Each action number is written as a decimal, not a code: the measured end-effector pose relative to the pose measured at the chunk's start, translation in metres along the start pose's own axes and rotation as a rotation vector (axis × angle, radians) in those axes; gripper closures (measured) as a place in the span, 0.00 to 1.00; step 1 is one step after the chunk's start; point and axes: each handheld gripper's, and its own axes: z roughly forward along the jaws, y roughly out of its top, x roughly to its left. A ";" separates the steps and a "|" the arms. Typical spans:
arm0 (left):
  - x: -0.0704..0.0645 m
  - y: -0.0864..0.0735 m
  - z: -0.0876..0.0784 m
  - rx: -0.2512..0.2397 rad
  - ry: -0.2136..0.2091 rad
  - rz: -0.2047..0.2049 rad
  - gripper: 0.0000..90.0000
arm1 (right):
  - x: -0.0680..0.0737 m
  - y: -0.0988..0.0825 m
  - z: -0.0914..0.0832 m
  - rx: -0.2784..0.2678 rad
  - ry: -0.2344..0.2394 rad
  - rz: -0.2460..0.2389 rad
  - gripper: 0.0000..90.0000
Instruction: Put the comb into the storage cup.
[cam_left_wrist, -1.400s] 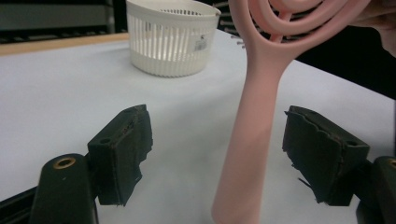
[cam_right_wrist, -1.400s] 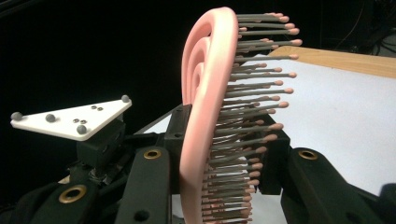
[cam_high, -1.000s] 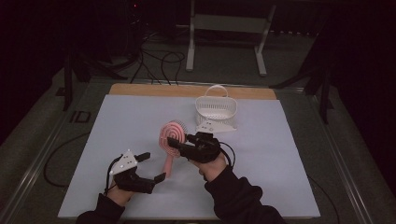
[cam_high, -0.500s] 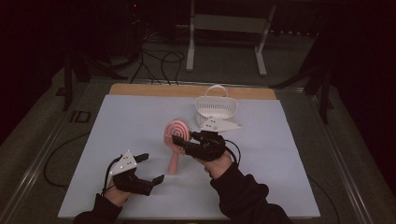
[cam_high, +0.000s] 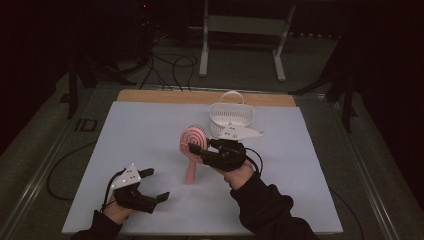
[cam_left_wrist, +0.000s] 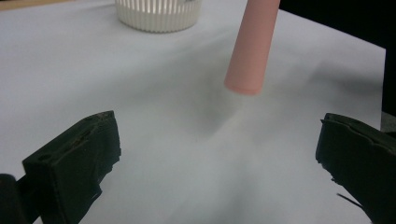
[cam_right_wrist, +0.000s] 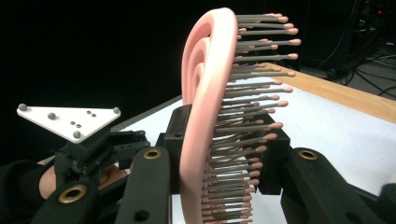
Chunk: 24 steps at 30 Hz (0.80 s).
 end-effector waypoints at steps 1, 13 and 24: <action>0.001 -0.001 -0.001 0.005 0.001 -0.003 0.00 | 0.000 0.000 -0.001 0.001 0.000 -0.002 0.72; 0.008 -0.012 -0.018 0.000 0.008 -0.030 0.00 | -0.008 0.006 -0.013 -0.005 -0.032 -0.037 0.72; 0.012 -0.019 -0.028 0.006 0.036 -0.037 0.00 | -0.011 0.012 -0.025 -0.015 -0.066 -0.084 0.72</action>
